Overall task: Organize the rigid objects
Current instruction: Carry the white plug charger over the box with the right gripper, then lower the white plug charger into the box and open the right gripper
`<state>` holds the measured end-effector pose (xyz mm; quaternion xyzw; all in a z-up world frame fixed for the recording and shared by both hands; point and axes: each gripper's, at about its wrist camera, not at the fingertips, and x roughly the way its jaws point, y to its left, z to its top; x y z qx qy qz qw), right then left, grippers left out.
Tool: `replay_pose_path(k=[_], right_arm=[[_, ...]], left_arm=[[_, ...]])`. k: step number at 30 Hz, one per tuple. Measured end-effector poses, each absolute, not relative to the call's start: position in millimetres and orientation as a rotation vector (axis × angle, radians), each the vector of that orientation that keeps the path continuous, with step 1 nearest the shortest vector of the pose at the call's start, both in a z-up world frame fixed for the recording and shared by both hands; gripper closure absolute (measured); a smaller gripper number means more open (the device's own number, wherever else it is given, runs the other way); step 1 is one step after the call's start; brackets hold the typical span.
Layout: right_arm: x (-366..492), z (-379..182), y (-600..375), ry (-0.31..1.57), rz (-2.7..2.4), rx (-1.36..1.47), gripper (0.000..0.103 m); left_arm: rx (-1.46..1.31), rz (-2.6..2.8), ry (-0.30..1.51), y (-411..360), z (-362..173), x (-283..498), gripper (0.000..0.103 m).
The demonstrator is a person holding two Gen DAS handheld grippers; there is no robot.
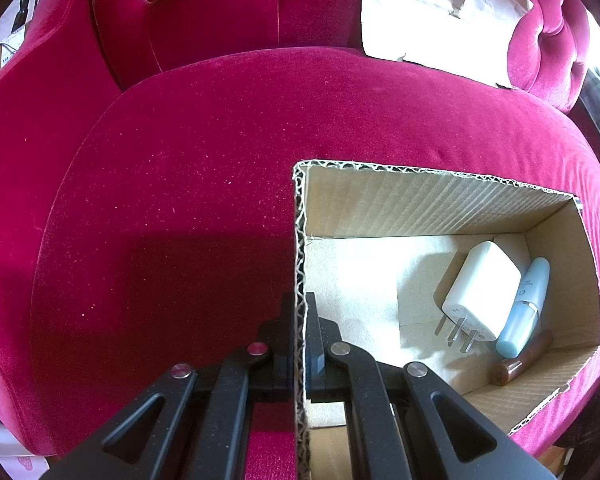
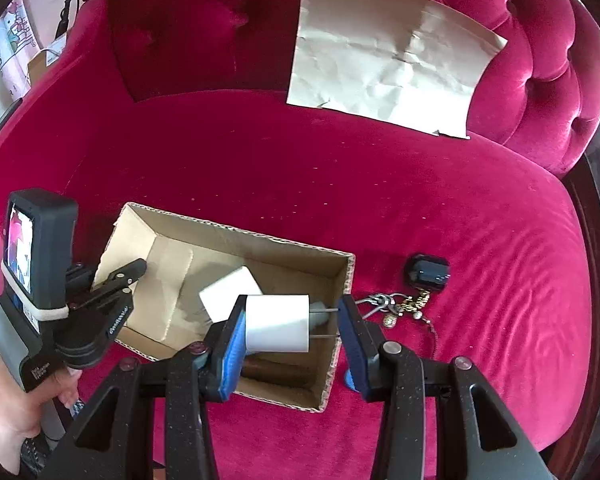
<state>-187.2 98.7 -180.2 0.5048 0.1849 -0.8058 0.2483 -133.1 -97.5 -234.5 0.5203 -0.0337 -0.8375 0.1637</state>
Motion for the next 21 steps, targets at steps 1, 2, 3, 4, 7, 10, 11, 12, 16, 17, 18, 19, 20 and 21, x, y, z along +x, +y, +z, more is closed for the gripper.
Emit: replay_pose_path(k=[1,2,3,4,7,10,11,12,16,17,18,19,20,21], right_arm=[[-186,-182,96,0.502,-2.19,1.376,0.057],[-186,-183,94,0.499,-2.188,1.374,0.057],[-185,-185,92,0.499,-2.187,1.373,0.057],[-184,-187,90,0.497,-2.184,1.373,0.057],[-183,-192,84,0.49,-2.174,1.379,0.057],[-182,-198,80,0.488,-2.167,1.379,0.057],[-182,-200,79,0.486,-2.166,1.382,0.057],[-182,-201,78,0.484,-2.167,1.383,0.057],[-183,-208,75,0.457,-2.165,1.397,0.057],[-184,-210,74,0.452,-2.165,1.397,0.057],[-184,-211,73,0.444,-2.162,1.398,0.057],[-184,-212,71,0.438,-2.159,1.399,0.056],[-185,-214,70,0.44,-2.16,1.398,0.056],[-185,-216,69,0.442,-2.162,1.4,0.056]], left_arm=[[1.484,-2.387,-0.096,-98,-235,-133,0.101],[1.483,-2.388,-0.094,-98,-234,-133,0.101],[1.483,-2.388,-0.094,-98,-234,-133,0.101],[1.483,-2.388,-0.095,-97,-234,-134,0.101],[1.481,-2.386,-0.094,-97,-234,-134,0.1],[1.481,-2.386,-0.095,-97,-234,-134,0.101],[1.481,-2.386,-0.095,-97,-234,-134,0.1],[1.48,-2.386,-0.094,-97,-234,-134,0.1],[1.48,-2.385,-0.096,-98,-233,-135,0.1],[1.48,-2.384,-0.097,-98,-233,-136,0.1],[1.48,-2.384,-0.098,-98,-233,-136,0.1],[1.479,-2.384,-0.099,-98,-233,-137,0.1],[1.48,-2.384,-0.099,-98,-233,-137,0.1],[1.479,-2.384,-0.099,-99,-233,-137,0.1]])
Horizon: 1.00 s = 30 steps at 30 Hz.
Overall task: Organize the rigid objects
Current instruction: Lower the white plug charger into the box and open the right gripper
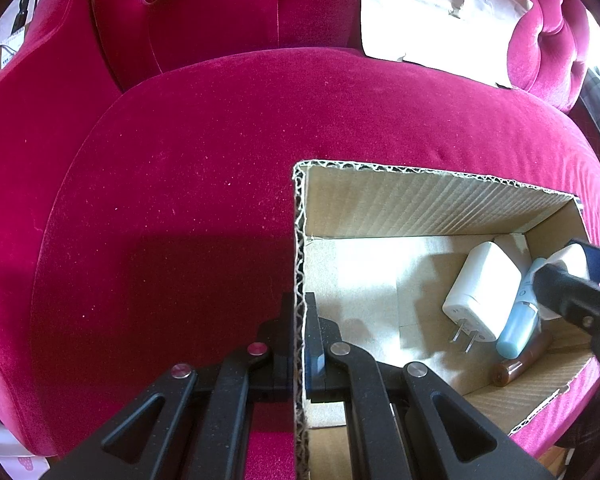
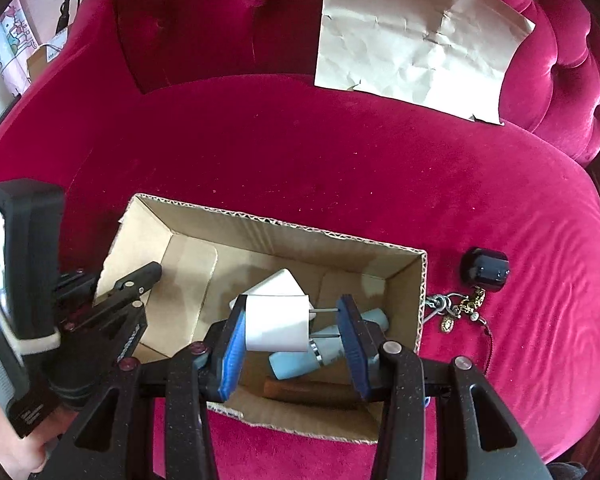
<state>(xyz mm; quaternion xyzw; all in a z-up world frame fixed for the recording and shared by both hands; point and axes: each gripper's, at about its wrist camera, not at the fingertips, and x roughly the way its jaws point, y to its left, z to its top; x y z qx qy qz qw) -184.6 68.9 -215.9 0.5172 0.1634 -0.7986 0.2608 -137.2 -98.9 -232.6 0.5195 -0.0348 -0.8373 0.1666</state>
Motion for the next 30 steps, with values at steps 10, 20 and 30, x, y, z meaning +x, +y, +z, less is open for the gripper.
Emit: replay_pose_path(k=[10,20,30], right_arm=[[-185,-234,63,0.412,-2.146,1.44,0.056],[-183,-233,62,0.41,-2.15,1.427,0.053],[-183,-217,62,0.465,-2.242,1.355,0.006]], left_arm=[[1.479,-2.382,-0.102,-104,-231,-142,0.1],[1.478,-2.38,-0.105,-110,-228,-148,0.1],[1.476,-2.379,-0.109,-119,-226,-153,0.1]])
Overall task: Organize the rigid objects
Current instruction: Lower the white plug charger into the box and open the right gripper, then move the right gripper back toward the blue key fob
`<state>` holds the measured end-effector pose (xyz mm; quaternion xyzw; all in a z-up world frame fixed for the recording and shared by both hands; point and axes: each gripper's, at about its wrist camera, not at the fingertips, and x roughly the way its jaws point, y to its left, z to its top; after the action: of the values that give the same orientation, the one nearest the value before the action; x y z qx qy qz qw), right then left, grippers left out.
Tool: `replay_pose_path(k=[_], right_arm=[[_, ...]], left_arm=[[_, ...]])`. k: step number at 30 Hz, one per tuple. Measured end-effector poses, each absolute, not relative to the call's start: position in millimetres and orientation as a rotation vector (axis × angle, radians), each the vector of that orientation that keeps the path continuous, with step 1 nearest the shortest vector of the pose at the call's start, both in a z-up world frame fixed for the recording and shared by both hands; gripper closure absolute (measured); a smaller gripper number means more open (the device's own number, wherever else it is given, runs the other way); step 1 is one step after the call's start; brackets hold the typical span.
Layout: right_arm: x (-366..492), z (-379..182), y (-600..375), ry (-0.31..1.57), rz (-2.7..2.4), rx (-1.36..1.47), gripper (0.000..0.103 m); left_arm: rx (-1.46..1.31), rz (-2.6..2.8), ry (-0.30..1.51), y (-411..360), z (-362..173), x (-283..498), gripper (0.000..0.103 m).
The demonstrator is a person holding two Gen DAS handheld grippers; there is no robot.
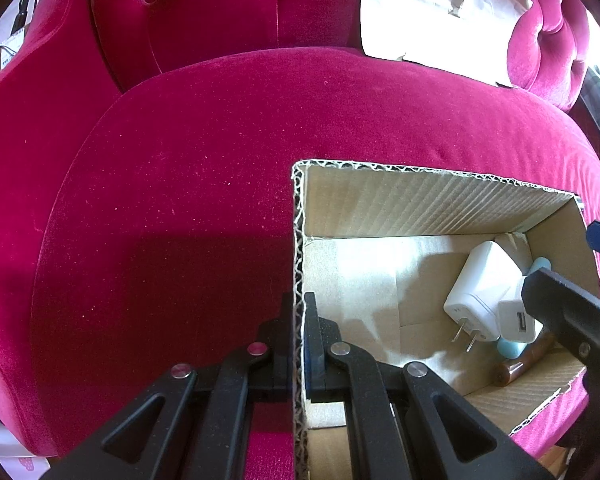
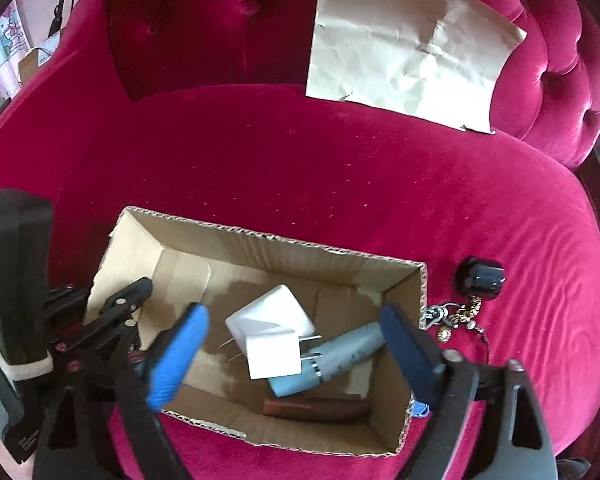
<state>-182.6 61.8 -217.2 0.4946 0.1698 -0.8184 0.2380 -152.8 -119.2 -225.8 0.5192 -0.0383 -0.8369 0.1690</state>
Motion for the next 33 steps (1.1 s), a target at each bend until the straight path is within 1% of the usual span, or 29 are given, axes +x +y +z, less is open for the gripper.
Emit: replay_pose_path(k=[2,3,17,33], right_arm=[[-183,-218,61,0.486,-2.245,1.35,0.001],[-182,-218,61,0.494,-2.245,1.349,0.0],[-185,-209,75,0.458,-2.235,1.362,0.0],[-196,-186,119,0.448,-2.307,1.328,0.0]], left_arm=[[1.475,-2.379,-0.108,-118,-226,-152,0.1],[1.475,-2.379,-0.109,-118,-226,-152,0.1],[1.471,-2.377,-0.115,-123,-224,-152,0.1],[1.467,-2.377,-0.116,-140,-215,-159,0.101]])
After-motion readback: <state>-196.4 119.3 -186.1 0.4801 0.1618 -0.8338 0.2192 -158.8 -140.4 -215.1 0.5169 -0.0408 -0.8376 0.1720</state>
